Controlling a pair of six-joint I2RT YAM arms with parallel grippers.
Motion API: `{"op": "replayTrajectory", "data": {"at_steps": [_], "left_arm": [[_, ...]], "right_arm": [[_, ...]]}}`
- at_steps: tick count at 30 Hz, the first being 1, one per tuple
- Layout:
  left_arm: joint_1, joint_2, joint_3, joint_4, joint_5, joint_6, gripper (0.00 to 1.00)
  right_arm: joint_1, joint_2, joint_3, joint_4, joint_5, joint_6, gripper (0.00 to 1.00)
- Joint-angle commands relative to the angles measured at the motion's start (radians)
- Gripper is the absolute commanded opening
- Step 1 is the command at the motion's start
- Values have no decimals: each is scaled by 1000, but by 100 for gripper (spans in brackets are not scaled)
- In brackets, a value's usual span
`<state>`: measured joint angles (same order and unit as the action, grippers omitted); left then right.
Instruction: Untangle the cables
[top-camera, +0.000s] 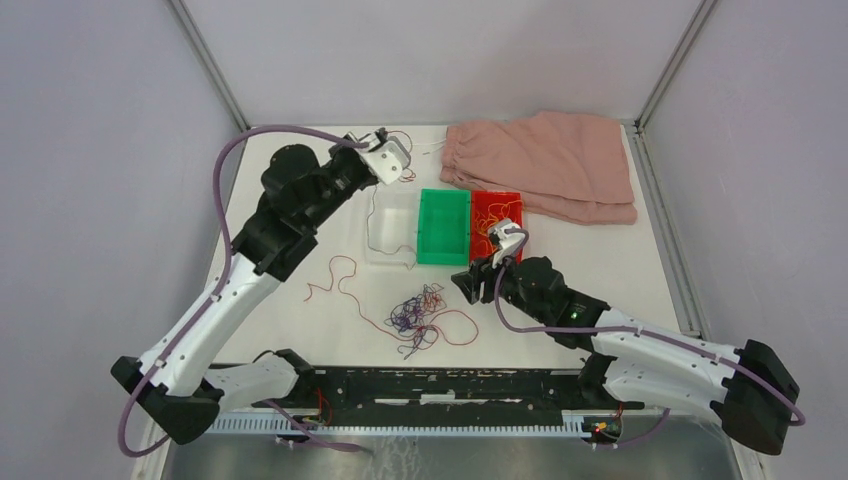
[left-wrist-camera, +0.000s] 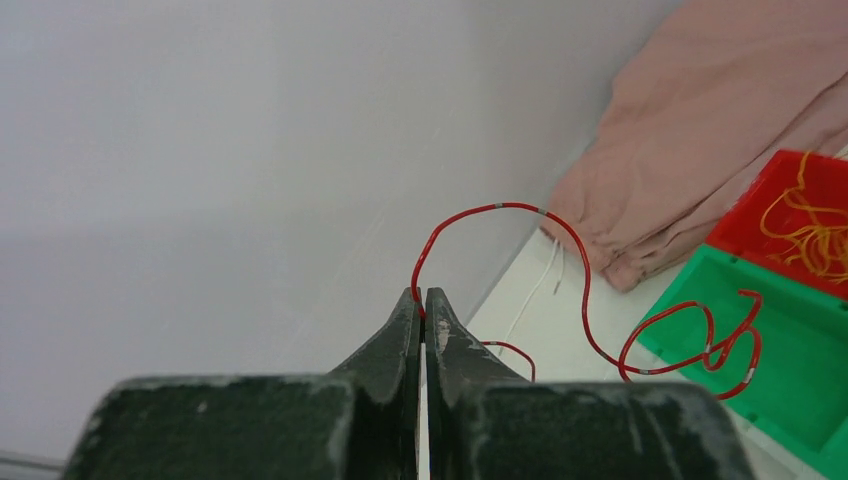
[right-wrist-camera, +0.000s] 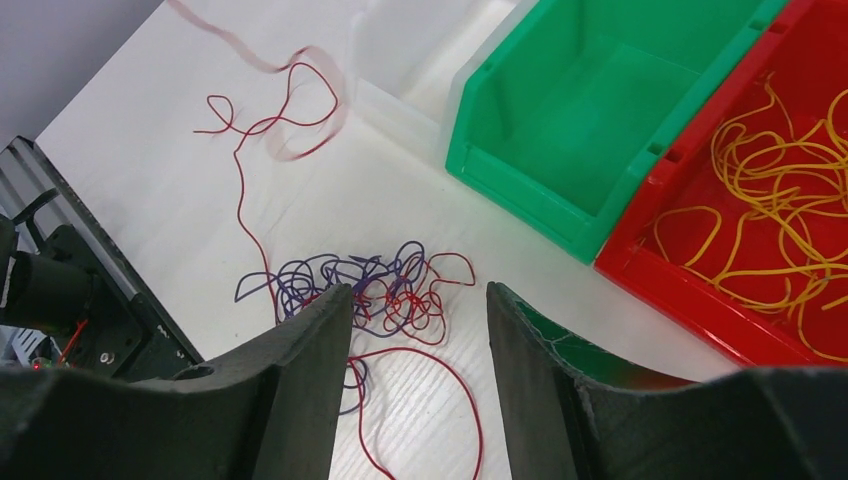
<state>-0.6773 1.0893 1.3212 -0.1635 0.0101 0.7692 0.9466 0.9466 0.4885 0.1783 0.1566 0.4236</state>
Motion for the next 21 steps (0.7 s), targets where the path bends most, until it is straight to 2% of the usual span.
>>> {"op": "replayTrajectory", "data": {"at_steps": [1, 6, 13, 21], "left_arm": [[130, 47, -26, 102, 116, -13, 3], [201, 116, -84, 174, 186, 28, 3], [206, 243, -128, 217, 187, 78, 3], [206, 372, -123, 195, 156, -85, 3]], "right_arm": [[-5, -43, 33, -7, 51, -10, 58], [-3, -71, 26, -26, 77, -23, 57], [-4, -90, 18, -37, 105, -32, 56], [-4, -127, 15, -64, 123, -49, 56]]}}
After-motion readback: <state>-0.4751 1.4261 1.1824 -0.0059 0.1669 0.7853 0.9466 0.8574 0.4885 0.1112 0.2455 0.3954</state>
